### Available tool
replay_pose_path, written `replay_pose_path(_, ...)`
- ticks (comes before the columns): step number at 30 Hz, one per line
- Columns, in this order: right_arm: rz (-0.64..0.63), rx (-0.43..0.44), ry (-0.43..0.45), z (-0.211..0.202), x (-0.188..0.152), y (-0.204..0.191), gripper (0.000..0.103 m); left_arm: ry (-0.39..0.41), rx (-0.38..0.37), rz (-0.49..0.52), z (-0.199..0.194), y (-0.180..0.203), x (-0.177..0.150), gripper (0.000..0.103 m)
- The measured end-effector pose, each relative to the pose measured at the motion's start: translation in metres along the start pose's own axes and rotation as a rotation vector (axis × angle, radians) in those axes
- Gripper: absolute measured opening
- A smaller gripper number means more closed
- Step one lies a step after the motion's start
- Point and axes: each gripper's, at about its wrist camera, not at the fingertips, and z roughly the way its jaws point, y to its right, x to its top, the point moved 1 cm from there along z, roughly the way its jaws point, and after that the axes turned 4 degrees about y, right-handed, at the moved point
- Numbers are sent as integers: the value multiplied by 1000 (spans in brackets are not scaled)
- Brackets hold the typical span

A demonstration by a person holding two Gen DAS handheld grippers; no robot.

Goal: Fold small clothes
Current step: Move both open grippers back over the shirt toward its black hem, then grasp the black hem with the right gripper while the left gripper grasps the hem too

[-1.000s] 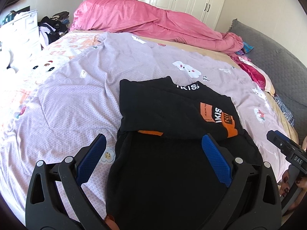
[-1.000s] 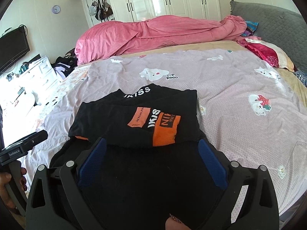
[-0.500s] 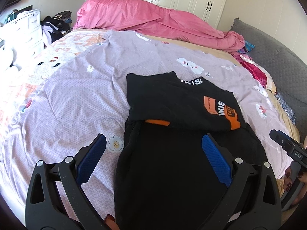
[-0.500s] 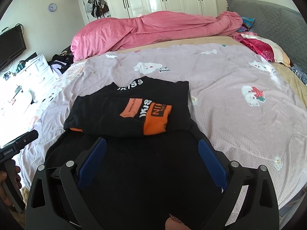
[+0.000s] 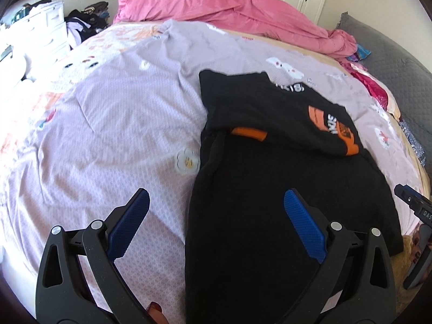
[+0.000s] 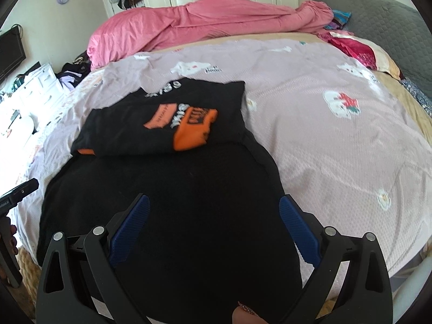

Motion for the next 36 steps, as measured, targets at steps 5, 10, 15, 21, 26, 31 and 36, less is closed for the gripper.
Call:
replay_pose_path(5, 7, -9, -19, 0, -8, 6, 96, -23, 9, -6, 3, -6, -9, 94)
replay_pose_path(10, 18, -18, -43, 0, -17, 14, 96, -35, 7, -11, 3, -12, -15, 94)
replay_pose_path(15, 25, -29, -74, 2, -27, 19, 96, -51, -2, -29, 2, -17, -21, 94)
replay_pose_path(21, 37, -28, -105, 0, -37, 26, 96, -77, -32, -60, 1, -25, -31, 94)
replay_pose_path(26, 48, -19, -128, -3, -45, 32, 96, -91, -38, -65, -4, -28, -43, 94)
replay_pose_path(31, 84, 2, -152, -7, -52, 44, 96, -105, -85, -93, -9, -28, -55, 94)
replay_pose_path(36, 140, 69, -176, -9, -58, 57, 96, -114, -106, -84, -13, -21, -63, 94)
